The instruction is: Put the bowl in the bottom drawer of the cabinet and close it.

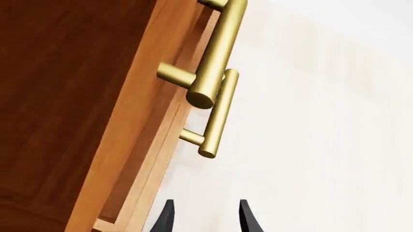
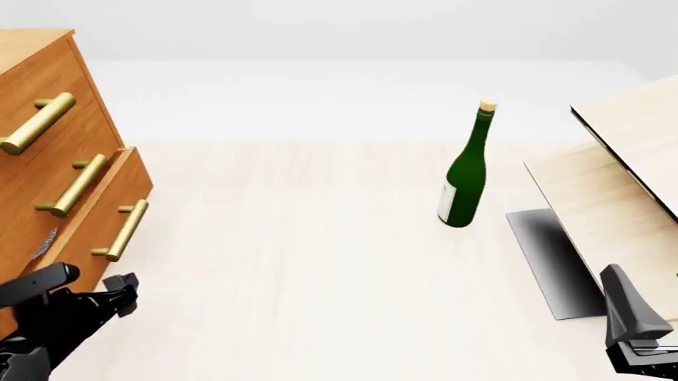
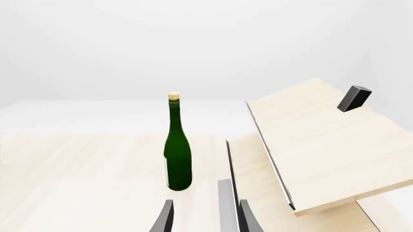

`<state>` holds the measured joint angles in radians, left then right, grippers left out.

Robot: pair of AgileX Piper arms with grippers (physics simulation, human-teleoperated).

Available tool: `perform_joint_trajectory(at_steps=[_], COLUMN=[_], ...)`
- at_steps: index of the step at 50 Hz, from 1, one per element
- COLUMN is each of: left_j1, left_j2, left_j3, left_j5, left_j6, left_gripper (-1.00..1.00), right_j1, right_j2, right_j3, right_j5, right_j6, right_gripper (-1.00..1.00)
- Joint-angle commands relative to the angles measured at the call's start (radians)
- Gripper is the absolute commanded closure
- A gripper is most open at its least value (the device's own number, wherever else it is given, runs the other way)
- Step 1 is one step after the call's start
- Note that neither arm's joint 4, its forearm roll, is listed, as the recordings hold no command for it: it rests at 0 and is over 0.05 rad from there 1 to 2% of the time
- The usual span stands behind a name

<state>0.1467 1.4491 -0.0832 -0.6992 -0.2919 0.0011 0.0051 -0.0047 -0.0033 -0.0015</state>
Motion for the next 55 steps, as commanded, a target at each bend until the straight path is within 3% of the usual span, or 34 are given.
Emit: perform_joint_trajectory(at_steps=[1, 26, 43, 55], left_j1=[0.06, 0.173, 0.309, 0.417], left_j2=[0.028, 0.048, 0.009, -0.031], left_j3=[-0.013, -0.044, -0.035, -0.049], left_j5=[-0.019, -0.033, -0.045, -0.017], left_j6=[-0.009, 0.0, -0.075, -0.032], left_gripper=[-1.0, -1.0, -1.0, -1.0], right_j1=[0.0, 0.0, 0.0, 0.0], right_j2=[0.0, 0.0, 0.0, 0.0], right_j3=[0.0, 0.0, 0.0, 0.0], right_j5=[0.0, 0.0, 0.0, 0.0], right_j6=[0.0, 0.0, 0.0, 0.0], right_gripper=[-1.0, -1.0, -1.0, -1.0])
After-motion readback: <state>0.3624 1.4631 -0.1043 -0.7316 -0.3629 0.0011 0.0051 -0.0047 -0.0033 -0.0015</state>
